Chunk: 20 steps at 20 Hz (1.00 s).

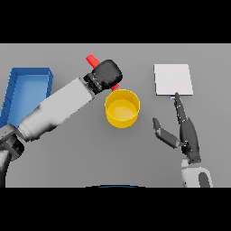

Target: Pick up the red beaker and tilt it to pour out 1 green nut into yellow bowl. Pick up the yellow bowl and place it on the metallic measuring scale.

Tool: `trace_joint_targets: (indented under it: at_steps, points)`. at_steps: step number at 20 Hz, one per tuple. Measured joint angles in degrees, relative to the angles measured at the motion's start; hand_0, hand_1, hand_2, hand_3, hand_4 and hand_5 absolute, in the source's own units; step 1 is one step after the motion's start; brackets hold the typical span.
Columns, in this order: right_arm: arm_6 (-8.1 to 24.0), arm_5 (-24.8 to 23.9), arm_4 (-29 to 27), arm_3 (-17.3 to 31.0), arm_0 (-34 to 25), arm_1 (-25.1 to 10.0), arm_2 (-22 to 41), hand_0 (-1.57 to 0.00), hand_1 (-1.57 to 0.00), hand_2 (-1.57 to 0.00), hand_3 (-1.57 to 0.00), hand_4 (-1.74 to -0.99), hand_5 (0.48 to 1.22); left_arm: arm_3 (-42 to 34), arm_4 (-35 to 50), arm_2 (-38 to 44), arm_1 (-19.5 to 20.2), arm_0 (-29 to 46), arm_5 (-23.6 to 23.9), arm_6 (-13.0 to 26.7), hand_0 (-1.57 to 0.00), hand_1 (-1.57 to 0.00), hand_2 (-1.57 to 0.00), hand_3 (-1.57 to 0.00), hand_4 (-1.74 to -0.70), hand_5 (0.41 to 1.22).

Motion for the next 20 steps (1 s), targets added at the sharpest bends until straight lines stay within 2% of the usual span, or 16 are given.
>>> trace_joint_targets:
  at_steps: [3,5,6,11,12,17,20]
  points:
    - [-0.07,-0.32,0.92,0.53,0.04,0.16,0.43,0.0,0.0,0.0,0.0,-1.183,0.643,0.35,-2.37,-4.18,-0.09,-2.48,-1.69,0.04,-1.57,-1.57,-1.57,-1.57,-1.73,1.22]
    - [1.22,-0.77,0.32,0.63,-0.82,0.78,-0.01,0.0,0.0,0.0,0.0,-1.18,0.63,1.47,-4.06,-7.12,-0.22,-3.86,-1.47,-0.94,-1.57,-1.57,-1.57,-1.57,-1.74,1.22]
    - [0.62,-0.64,0.05,0.31,-0.56,0.7,-0.07,0.0,0.0,0.0,0.0,-1.179,0.627,1.38,-4.62,-8.42,0.32,-4.56,-0.98,-2.57,-1.57,-1.57,-1.57,-1.57,-1.74,1.221]
    - [1.36,-0.45,-0.11,0.79,-0.74,0.52,-0.28,0.0,0.0,0.0,0.0,-1.162,0.627,4.18,-9.49,-15.99,-1.5,-7.93,0.69,-3.26,-1.57,-1.57,-1.57,-1.57,-1.73,1.221]
    - [0.32,-0.56,0.36,0.79,-0.36,-0.03,-0.35,0.0,0.0,0.0,0.0,-1.153,0.627,4.95,-10.28,-17.18,-2.15,-8.92,0.98,-3.22,-1.57,-1.57,-1.57,-1.57,-1.73,1.221]
    - [0.53,-1.32,1.98,1.01,-0.42,-0.2,0.03,0.0,0.0,0.0,0.0,-1.155,0.637,4.71,-11.82,-21.78,-2.64,-12.09,0.14,-4.63,-1.57,-1.57,-1.57,-1.57,-1.72,1.221]
    - [-1.3,-1.12,0.99,0.52,0.61,-0.33,-0.41,0.0,0.0,0.0,0.0,-1.154,0.635,4.97,-12.81,-24.13,-3.62,-13.83,0.35,-4.06,-1.57,-1.57,-1.57,-1.57,-1.72,1.221]
